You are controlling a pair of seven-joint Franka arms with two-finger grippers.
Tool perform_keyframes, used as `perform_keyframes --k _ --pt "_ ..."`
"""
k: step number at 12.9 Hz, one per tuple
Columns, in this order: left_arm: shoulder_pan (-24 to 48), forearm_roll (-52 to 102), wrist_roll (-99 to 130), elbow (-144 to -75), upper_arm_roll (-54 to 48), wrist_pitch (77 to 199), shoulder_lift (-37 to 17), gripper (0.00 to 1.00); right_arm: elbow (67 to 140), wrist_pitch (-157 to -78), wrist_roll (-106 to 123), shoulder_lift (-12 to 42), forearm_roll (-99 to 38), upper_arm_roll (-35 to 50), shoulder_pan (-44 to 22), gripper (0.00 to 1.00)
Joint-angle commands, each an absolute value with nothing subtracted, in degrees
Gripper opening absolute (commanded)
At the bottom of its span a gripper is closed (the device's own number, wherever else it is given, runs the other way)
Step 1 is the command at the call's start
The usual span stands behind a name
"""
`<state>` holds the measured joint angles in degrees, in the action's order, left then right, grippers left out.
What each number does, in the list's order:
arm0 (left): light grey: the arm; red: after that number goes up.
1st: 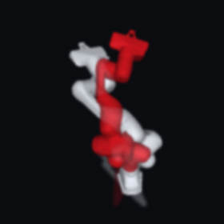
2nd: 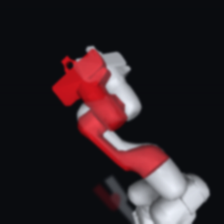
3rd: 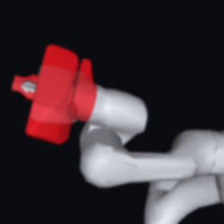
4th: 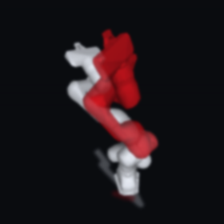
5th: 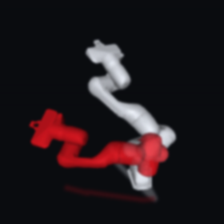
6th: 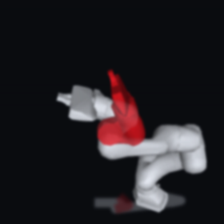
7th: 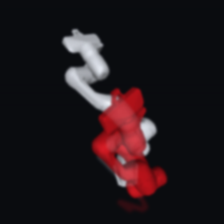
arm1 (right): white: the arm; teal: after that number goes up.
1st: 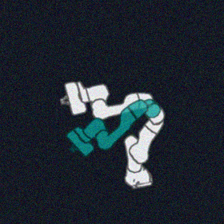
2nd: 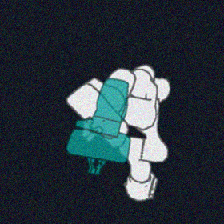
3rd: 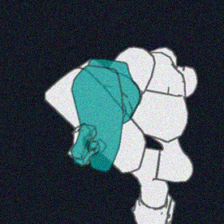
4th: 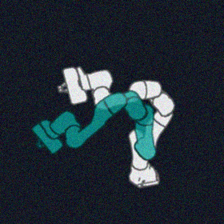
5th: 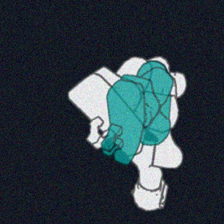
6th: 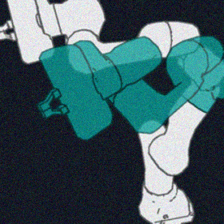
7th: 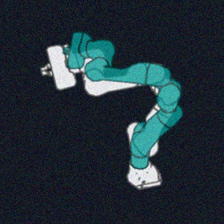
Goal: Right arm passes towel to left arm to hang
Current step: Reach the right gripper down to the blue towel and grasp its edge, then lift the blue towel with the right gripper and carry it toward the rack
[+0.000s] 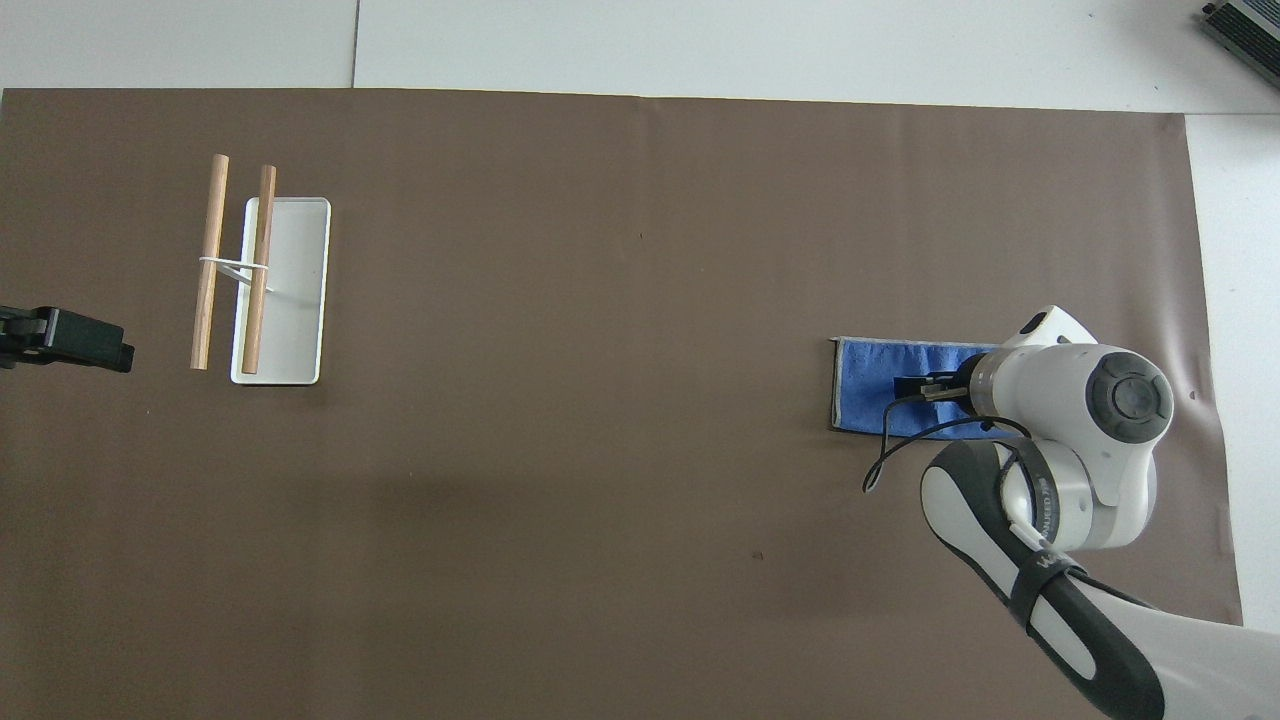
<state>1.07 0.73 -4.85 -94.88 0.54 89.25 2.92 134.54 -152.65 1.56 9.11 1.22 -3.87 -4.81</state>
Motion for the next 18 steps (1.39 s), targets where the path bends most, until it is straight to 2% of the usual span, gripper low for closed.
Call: perform_keyframes --k 1,2,3,7,10,12,15,18 --pt "1.1 -0.7 -4.1 -95.8 0.4 88.8 4.0 1.0 135.4 -154.2 3.0 9.0 1.0 -3.4 -4.3 0.47" --pt "1.1 -0.7 -4.1 -95.8 0.4 88.8 4.0 1.0 135.4 -154.0 3.1 9.0 1.0 -3.4 -4.4 0.18" --pt "1.1 -0.7 -4.1 -95.8 0.4 88.8 4.0 1.0 135.3 -153.9 2.7 9.0 1.0 -3.4 -4.5 0.0" --pt "1.1 -0.7 -4.1 -95.8 0.4 88.8 4.0 1.0 133.1 -150.3 2.3 7.9 0.9 -3.3 -4.8 0.0" --pt "1.1 -0.7 -4.1 -95.8 0.4 88.8 4.0 1.0 124.9 -137.6 2.1 5.5 0.8 -1.3 -5.7 0.0" --pt "1.1 -0.7 -4.1 -95.8 0.4 88.8 4.0 1.0 120.3 -132.2 2.2 5.0 -0.3 0.2 -5.7 0.0" --pt "1.1 -0.7 -4.1 -95.8 0.4 88.8 4.0 1.0 115.4 -131.5 2.6 4.0 -8.4 3.2 -5.7 0.0" --pt "1.1 -0.7 -4.1 -95.8 0.4 88.8 4.0 1.0 109.1 -131.7 4.7 5.4 -20.9 6.1 -5.7 0.0"
